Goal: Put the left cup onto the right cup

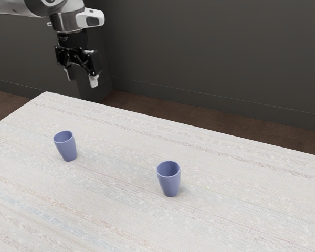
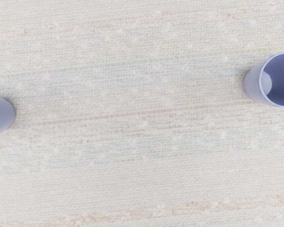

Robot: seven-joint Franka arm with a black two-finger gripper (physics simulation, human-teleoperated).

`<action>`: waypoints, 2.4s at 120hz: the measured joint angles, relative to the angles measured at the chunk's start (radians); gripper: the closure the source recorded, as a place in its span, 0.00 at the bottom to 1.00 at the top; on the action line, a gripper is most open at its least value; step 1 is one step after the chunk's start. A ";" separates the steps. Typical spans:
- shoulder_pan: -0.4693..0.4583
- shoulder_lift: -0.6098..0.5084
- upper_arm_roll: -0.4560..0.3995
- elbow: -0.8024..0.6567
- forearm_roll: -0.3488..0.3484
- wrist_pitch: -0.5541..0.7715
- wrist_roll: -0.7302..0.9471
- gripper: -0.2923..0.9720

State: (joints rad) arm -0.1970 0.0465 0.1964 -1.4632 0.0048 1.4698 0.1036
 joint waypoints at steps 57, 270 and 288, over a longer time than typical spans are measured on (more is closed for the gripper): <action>-0.018 0.001 0.015 -0.007 0.009 0.001 0.002 0.23; 0.126 0.113 0.143 -0.304 0.005 0.365 0.108 0.23; 0.155 0.129 0.143 -0.304 0.001 0.378 0.112 0.23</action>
State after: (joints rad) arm -0.0423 0.1757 0.3390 -1.7676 0.0062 1.8474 0.2156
